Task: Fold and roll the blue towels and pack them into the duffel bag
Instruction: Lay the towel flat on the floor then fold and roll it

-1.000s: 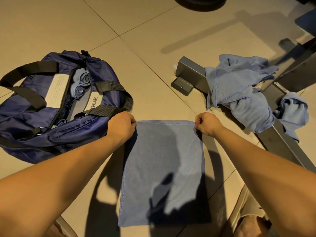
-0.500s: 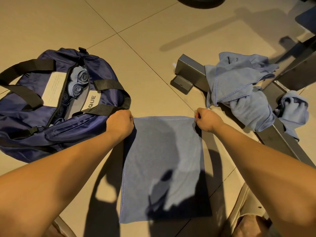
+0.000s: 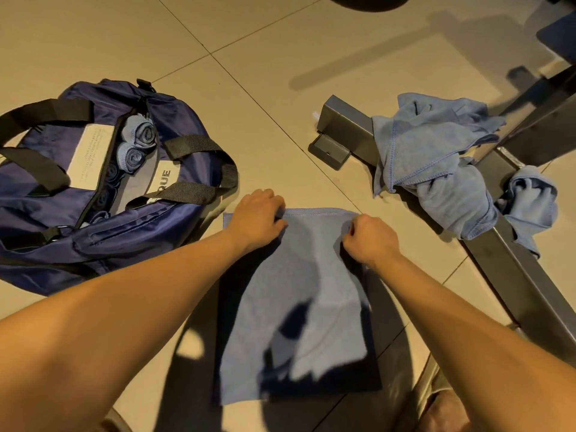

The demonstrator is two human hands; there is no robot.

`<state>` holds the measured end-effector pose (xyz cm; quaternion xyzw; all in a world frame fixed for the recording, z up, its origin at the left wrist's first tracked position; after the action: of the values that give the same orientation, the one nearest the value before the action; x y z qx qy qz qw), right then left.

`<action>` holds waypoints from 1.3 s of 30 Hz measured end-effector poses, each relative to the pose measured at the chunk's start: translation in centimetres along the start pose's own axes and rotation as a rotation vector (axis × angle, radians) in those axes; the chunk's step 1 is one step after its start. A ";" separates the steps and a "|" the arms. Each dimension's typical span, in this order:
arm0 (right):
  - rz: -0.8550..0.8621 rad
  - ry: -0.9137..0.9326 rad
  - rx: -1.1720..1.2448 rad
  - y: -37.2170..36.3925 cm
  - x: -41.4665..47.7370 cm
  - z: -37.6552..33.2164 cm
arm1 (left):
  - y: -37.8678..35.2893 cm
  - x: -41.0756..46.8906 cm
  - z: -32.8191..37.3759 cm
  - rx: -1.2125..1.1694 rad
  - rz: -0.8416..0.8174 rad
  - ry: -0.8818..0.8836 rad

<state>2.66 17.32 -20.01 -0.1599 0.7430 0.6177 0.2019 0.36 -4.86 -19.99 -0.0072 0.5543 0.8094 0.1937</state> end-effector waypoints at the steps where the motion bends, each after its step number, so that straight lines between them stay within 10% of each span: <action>1: -0.039 -0.078 0.054 -0.4 -0.9 1.3 | -0.5 0.7 0.2 -0.011 -0.020 0.017; 8: -0.411 -0.280 0.286 -6.3 -7.5 4.9 | -1.8 3.3 0.2 -0.053 -0.164 0.143; 24: -0.204 -0.286 0.370 -7.7 -10.2 6.5 | -1.2 3.3 0.4 0.055 -0.052 0.162; 28: -0.144 -0.313 0.440 -7.2 -10.6 7.1 | 0.4 0.6 3.1 0.173 0.212 -0.033; 32: -0.022 -0.323 0.408 -6.8 -10.7 6.9 | -4.3 -3.8 6.2 0.318 0.055 -0.349; 39: 0.152 -0.228 0.515 -2.3 -2.4 5.4 | -7.5 -6.9 1.6 0.232 -0.004 -0.034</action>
<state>6.40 22.13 -21.59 0.0233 0.8578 0.4361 0.2710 9.50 -3.20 -24.47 0.0278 0.6409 0.7393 0.2045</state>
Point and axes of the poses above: each hand's wrist, its own x-axis towards the middle knuckle, its own y-axis out of the back of the hand, z = x × y, the point moved 10 cm from there along x, towards the middle knuckle, and after that the axes turned 4 degrees about -z, right-handed, at the moved point
